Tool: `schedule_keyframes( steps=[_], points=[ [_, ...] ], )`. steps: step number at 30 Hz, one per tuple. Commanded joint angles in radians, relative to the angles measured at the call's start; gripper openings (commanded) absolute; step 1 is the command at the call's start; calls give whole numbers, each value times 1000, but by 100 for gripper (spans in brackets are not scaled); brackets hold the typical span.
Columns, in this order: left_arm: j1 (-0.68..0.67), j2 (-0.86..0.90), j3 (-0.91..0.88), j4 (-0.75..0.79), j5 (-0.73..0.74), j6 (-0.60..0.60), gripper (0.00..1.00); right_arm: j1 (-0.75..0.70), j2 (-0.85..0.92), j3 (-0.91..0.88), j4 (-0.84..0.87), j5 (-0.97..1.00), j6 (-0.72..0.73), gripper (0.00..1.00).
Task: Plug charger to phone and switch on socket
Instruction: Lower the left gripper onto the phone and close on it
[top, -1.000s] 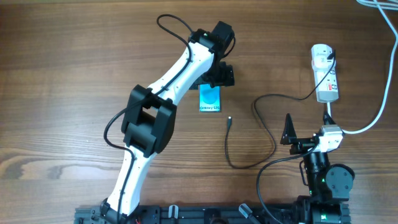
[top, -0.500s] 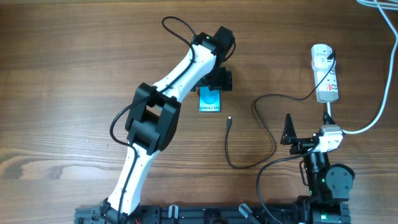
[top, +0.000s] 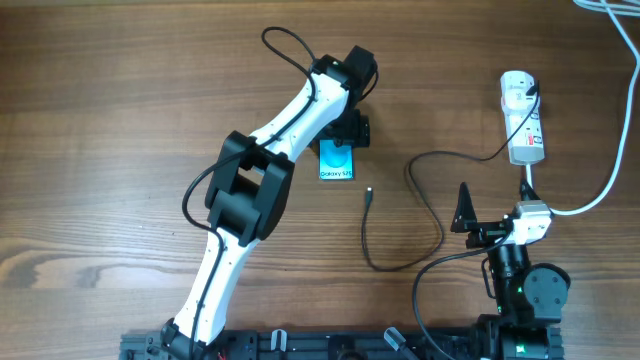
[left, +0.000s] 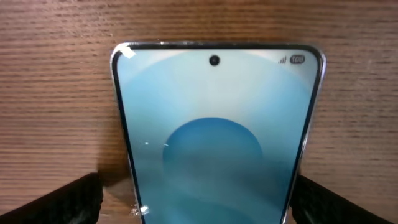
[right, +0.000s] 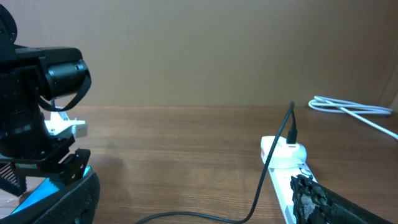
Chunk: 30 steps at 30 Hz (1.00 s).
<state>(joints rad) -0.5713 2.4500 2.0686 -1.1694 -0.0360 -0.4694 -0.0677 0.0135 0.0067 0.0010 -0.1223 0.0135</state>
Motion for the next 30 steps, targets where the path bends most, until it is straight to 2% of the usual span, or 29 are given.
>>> schedule_keyframes(
  steps=[1,13,15,20,23,30],
  points=[
    [-2,41,10,19,31,-10,100,4,-6,-2,5,11,-11,99],
    [-3,41,10,27,32,-10,100,4,-6,-2,5,11,-11,100],
    [-3,41,10,17,32,-10,91,4,-6,-2,5,11,-11,100],
    [-3,41,10,6,36,-10,90,4,-6,-2,5,11,-11,100],
    [-3,41,10,3,36,-10,77,4,-6,-2,5,11,-11,100],
    [-3,39,10,-1,58,-10,75,4,-6,-2,5,11,-11,100]
  ],
)
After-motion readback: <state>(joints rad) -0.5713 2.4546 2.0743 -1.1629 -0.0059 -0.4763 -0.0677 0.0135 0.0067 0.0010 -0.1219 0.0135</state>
